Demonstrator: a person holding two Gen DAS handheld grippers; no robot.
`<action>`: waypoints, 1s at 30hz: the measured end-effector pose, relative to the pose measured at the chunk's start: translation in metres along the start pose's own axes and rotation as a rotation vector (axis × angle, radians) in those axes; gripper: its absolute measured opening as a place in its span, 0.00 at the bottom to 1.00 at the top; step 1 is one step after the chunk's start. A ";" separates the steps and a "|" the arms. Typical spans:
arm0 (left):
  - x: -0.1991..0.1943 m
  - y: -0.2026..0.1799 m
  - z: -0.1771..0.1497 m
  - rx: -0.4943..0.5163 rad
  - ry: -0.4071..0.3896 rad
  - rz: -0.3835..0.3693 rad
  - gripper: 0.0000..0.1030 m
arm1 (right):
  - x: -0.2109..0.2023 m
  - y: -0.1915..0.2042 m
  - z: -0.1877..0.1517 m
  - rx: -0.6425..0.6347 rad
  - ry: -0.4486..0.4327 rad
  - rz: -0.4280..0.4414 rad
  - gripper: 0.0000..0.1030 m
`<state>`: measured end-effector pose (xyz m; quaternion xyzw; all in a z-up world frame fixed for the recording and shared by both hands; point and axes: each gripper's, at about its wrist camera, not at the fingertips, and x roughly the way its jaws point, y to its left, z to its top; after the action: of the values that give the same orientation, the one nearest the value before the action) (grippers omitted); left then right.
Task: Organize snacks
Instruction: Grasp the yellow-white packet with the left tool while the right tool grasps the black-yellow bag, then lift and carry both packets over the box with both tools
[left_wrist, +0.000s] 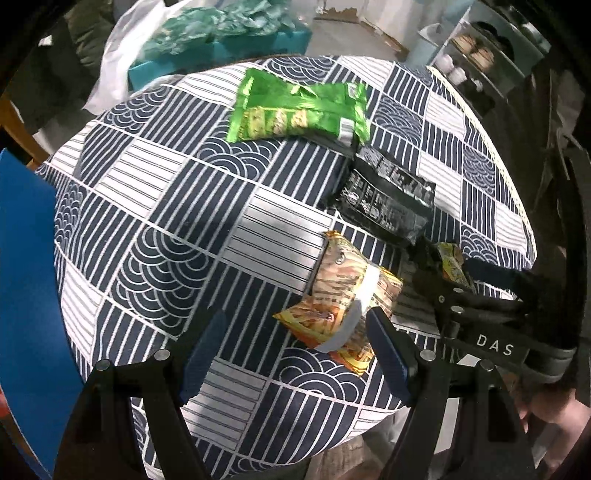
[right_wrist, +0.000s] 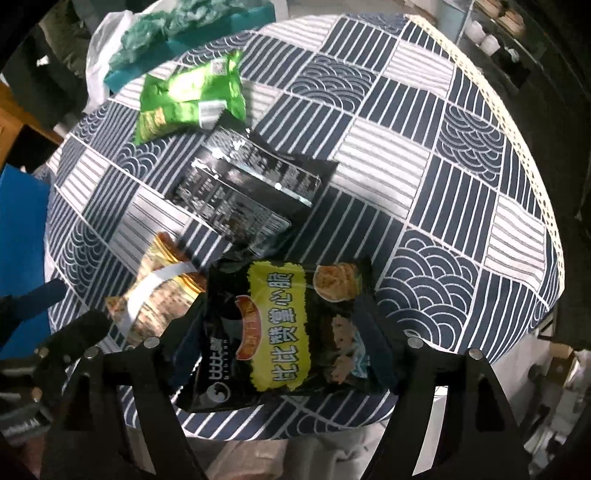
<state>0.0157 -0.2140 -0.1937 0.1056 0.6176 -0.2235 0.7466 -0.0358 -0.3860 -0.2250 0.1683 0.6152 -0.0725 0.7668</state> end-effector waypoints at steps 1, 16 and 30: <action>0.002 -0.001 0.000 0.003 0.004 -0.002 0.77 | 0.002 0.000 0.000 0.000 0.004 -0.002 0.74; 0.032 -0.023 0.003 0.028 0.054 -0.018 0.85 | 0.003 -0.010 0.000 0.003 -0.021 -0.047 0.69; 0.047 -0.027 0.009 0.041 0.055 -0.034 0.84 | -0.020 -0.025 -0.001 0.056 -0.074 -0.008 0.67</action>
<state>0.0171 -0.2511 -0.2346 0.1164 0.6351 -0.2458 0.7230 -0.0489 -0.4112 -0.2104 0.1843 0.5848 -0.0990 0.7837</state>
